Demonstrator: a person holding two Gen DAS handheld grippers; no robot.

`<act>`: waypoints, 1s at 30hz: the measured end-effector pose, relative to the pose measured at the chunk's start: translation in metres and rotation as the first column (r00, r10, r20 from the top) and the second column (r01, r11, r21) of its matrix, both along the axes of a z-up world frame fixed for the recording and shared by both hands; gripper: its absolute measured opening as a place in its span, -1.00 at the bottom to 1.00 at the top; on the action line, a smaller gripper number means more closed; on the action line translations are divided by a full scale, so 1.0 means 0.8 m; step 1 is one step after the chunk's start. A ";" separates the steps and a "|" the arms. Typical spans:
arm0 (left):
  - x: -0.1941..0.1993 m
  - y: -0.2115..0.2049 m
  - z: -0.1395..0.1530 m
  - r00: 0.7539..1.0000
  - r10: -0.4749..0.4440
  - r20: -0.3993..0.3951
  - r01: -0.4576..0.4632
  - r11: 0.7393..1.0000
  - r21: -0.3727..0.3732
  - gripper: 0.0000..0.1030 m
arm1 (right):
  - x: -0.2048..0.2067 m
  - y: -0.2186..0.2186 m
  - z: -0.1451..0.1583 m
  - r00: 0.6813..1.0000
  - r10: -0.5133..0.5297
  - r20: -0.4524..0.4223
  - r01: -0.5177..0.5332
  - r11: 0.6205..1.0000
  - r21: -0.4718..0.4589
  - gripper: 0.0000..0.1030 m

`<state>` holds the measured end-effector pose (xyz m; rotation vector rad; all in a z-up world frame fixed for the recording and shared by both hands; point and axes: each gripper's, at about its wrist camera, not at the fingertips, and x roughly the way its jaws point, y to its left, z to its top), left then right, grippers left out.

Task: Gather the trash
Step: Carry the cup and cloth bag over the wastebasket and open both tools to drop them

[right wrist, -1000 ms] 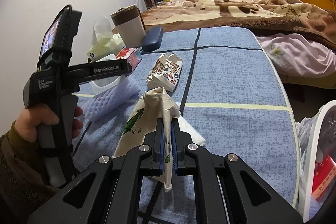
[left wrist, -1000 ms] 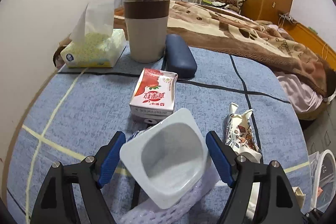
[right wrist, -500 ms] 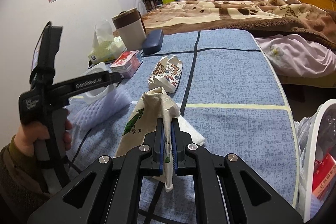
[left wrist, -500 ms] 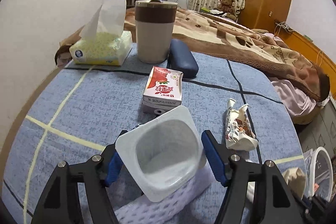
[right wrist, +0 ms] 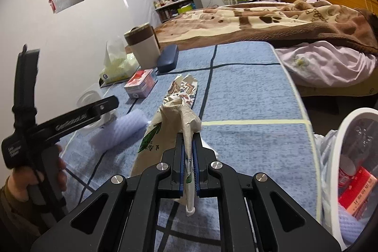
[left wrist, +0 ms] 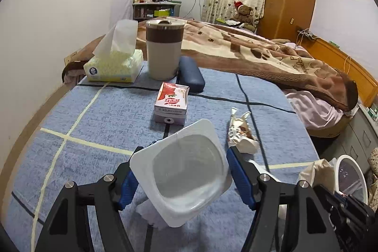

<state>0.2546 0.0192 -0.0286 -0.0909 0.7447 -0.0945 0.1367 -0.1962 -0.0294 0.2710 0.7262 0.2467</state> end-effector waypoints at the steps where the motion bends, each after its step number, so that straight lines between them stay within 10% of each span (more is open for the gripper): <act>1: -0.005 -0.002 0.004 1.000 -0.006 0.010 0.006 1.000 0.003 0.36 | -0.003 -0.003 0.003 1.000 -0.004 0.008 0.004 1.000 0.001 -0.88; 30: -0.141 -0.135 0.073 0.952 -0.261 0.162 0.256 0.965 0.052 0.36 | -0.083 -0.101 0.043 0.969 -0.217 0.116 0.218 0.976 0.009 -0.88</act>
